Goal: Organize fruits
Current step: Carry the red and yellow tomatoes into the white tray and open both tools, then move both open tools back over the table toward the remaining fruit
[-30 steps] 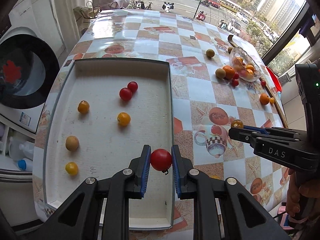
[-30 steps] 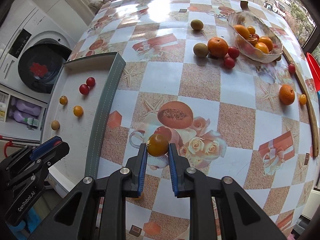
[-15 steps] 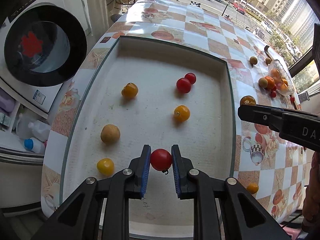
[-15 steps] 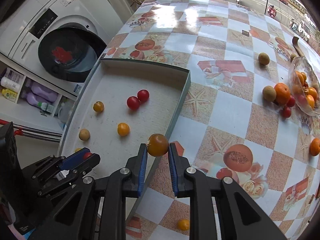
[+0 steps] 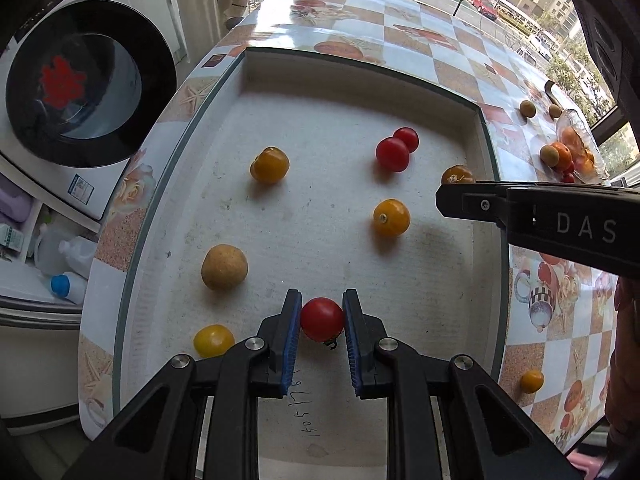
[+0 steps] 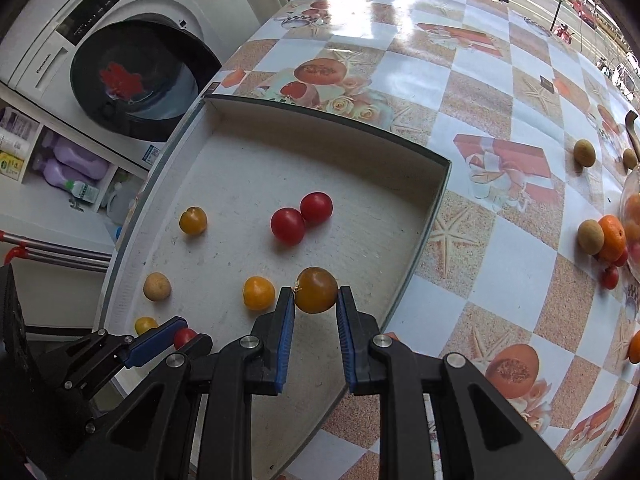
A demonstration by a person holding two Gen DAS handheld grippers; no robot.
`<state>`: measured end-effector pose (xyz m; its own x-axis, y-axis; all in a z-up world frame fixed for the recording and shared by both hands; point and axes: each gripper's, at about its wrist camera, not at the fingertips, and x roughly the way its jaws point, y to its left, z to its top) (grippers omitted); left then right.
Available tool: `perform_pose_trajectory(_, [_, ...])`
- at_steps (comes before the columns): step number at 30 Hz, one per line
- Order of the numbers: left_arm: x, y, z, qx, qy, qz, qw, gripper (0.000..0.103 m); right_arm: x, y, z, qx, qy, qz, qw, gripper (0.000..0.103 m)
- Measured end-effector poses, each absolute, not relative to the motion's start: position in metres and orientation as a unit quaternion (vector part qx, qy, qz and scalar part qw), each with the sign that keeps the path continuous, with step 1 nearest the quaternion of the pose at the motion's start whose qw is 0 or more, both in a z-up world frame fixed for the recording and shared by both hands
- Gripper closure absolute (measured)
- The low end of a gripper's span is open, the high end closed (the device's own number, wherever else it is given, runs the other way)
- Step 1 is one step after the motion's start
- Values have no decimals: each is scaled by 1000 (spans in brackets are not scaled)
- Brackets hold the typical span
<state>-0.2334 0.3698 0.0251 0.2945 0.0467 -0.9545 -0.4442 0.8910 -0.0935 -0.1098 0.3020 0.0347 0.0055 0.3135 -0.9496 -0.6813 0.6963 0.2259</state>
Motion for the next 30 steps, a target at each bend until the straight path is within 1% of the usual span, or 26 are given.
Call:
perform_pose_trajectory(11, [-230, 362, 23, -132, 582, 154, 787, 80, -108, 309, 17, -172, 615, 349, 686, 80])
perform_pose_trajectory(12, [-230, 361, 23, -129, 583, 154, 788, 76, -109, 310, 16, -175, 613, 349, 686, 80])
perform_pose_trajectory(14, [-229, 359, 22, -124, 584, 154, 787, 47, -109, 311, 16, -181, 611, 351, 686, 79])
perform_pose_trajectory(15, [-230, 358, 24, -118, 581, 160, 789, 26, -109, 313, 16, -183, 611, 351, 685, 79])
perform_pose_trajectory(17, [-230, 355, 27, -105, 574, 160, 796, 24, -109, 314, 16, -178, 613, 355, 683, 76])
perform_pose_trajectory(18, [-230, 354, 27, -102, 577, 157, 795, 24, -109, 314, 16, -174, 615, 356, 682, 73])
perform_pose_trajectory(19, [-230, 353, 26, -100, 582, 155, 792, 24, -107, 313, 18, -171, 615, 356, 683, 62])
perform_pose_trajectory(20, [-230, 353, 25, -99, 585, 154, 790, 24, -107, 313, 19, -165, 615, 360, 682, 60])
perform_pose_trajectory(22, [-230, 352, 25, -97, 587, 151, 789, 24, -107, 311, 25, -148, 612, 369, 684, 44])
perform_pose_trajectory(23, [-231, 352, 25, -96, 587, 151, 789, 24, -107, 309, 31, -137, 607, 376, 686, 39])
perform_pose_trajectory(24, [-232, 352, 27, -100, 585, 150, 791, 24, -107, 307, 36, -128, 603, 379, 691, 27])
perform_pose_trajectory(25, [-232, 353, 28, -102, 586, 151, 790, 24, -107, 305, 42, -123, 598, 375, 698, 18])
perform_pose_trajectory(30, [-229, 345, 33, -92, 588, 148, 790, 24, -98, 277, 60, -78, 592, 358, 718, 18])
